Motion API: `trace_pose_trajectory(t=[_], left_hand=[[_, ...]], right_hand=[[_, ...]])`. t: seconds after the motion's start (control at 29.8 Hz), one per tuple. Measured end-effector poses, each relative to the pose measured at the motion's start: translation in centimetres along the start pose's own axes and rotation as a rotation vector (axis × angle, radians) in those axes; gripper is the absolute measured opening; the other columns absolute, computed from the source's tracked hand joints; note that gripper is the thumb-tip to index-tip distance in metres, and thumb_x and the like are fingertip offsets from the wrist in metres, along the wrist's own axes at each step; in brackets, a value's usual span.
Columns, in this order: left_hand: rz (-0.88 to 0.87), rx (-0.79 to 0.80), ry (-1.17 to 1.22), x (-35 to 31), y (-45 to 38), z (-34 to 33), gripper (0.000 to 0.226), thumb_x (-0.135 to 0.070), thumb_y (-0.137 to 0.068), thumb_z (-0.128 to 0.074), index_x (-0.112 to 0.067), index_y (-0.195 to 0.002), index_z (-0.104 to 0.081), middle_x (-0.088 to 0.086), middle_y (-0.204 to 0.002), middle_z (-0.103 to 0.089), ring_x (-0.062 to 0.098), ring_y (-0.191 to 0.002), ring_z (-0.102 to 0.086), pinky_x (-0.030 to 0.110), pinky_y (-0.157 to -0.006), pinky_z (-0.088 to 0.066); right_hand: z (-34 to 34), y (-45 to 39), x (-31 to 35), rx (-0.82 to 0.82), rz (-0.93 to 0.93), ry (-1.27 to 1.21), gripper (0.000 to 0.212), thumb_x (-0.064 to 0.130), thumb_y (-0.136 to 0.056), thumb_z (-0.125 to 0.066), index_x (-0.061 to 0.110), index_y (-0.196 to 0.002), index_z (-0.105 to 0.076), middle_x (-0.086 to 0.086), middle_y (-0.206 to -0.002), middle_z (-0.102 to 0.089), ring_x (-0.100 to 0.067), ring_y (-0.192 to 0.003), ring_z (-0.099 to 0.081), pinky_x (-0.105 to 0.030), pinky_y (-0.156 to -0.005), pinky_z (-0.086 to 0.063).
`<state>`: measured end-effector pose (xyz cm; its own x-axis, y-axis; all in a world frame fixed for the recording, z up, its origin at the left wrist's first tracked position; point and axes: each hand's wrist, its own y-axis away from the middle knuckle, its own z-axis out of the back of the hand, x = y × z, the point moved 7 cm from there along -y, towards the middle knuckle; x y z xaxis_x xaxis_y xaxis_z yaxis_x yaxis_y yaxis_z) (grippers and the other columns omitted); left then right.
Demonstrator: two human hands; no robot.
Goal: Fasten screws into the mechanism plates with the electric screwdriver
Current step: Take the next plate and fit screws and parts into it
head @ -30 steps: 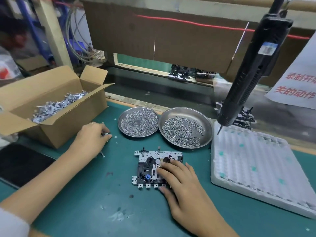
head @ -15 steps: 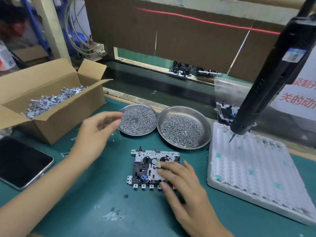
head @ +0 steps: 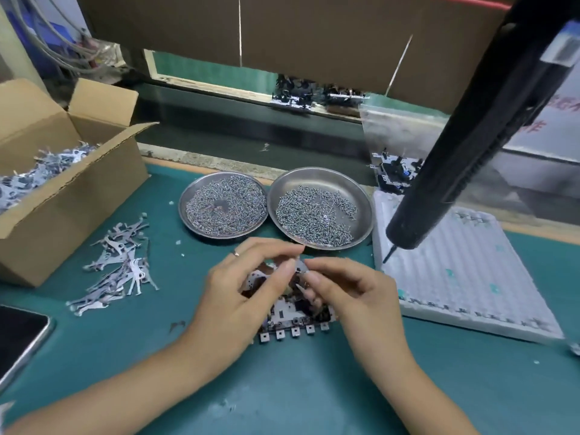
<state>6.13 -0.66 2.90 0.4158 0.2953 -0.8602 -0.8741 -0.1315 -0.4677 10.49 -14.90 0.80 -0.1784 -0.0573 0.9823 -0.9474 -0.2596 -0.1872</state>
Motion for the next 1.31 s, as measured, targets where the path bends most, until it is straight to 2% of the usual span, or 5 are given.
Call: trace_pose_trajectory(t=[0.13, 0.3, 0.57, 1.11, 1.31], left_hand=[[-0.004, 0.036, -0.165, 0.8, 0.0, 0.5, 0.014, -0.037, -0.080, -0.062, -0.034, -0.091, -0.070, -0.020, -0.094, -0.067, -0.001, -0.088, -0.060, 0.016, -0.083, -0.042], [0.110, 0.094, -0.323, 1.6, 0.2, 0.8, 0.011, -0.038, -0.074, -0.074, -0.044, -0.083, -0.071, -0.018, -0.078, -0.063, 0.002, -0.081, -0.053, 0.016, -0.076, -0.037], [0.404, 0.274, -0.181, 3.6, 0.4, 0.6, 0.019, -0.019, -0.071, -0.079, -0.037, -0.073, -0.073, -0.010, -0.062, -0.069, 0.000, -0.055, -0.057, 0.010, -0.054, -0.046], [0.499, 0.388, -0.159, 4.2, 0.7, 0.6, 0.023, -0.025, -0.066, -0.081, -0.041, -0.080, -0.071, -0.009, -0.067, -0.072, 0.001, -0.060, -0.051, 0.014, -0.060, -0.046], [0.521, 0.384, -0.129, 4.0, 0.9, 0.3, 0.019, -0.014, -0.070, -0.078, -0.031, -0.078, -0.074, -0.007, -0.066, -0.072, 0.001, -0.054, -0.049, 0.014, -0.054, -0.047]], right_hand=[[0.4, 0.1, 0.4, 0.007, 0.200, 0.377, 0.022, 0.009, -0.077, -0.073, 0.030, -0.085, -0.077, 0.018, -0.077, -0.070, -0.004, -0.083, -0.062, -0.016, -0.077, -0.046], [0.0, 0.5, -0.4, 0.070, 0.283, 0.547, 0.014, 0.010, -0.080, -0.068, 0.014, -0.090, -0.077, 0.007, -0.077, -0.070, -0.011, -0.081, -0.055, -0.020, -0.076, -0.045], [-0.3, 0.9, -0.9, 0.140, 0.278, 0.416, 0.017, 0.005, -0.081, -0.067, 0.012, -0.094, -0.075, 0.001, -0.082, -0.072, -0.016, -0.079, -0.063, -0.029, -0.074, -0.050], [-0.5, 1.0, -1.4, 0.226, 0.232, 0.426, 0.015, 0.006, -0.078, -0.067, 0.010, -0.088, -0.076, -0.001, -0.075, -0.068, -0.014, -0.079, -0.059, -0.023, -0.072, -0.045], [-1.2, 2.0, -0.6, 0.255, 0.439, 0.652, 0.005, 0.009, -0.075, -0.075, 0.006, -0.079, -0.075, -0.002, -0.083, -0.063, -0.014, -0.078, -0.057, -0.018, -0.075, -0.044]])
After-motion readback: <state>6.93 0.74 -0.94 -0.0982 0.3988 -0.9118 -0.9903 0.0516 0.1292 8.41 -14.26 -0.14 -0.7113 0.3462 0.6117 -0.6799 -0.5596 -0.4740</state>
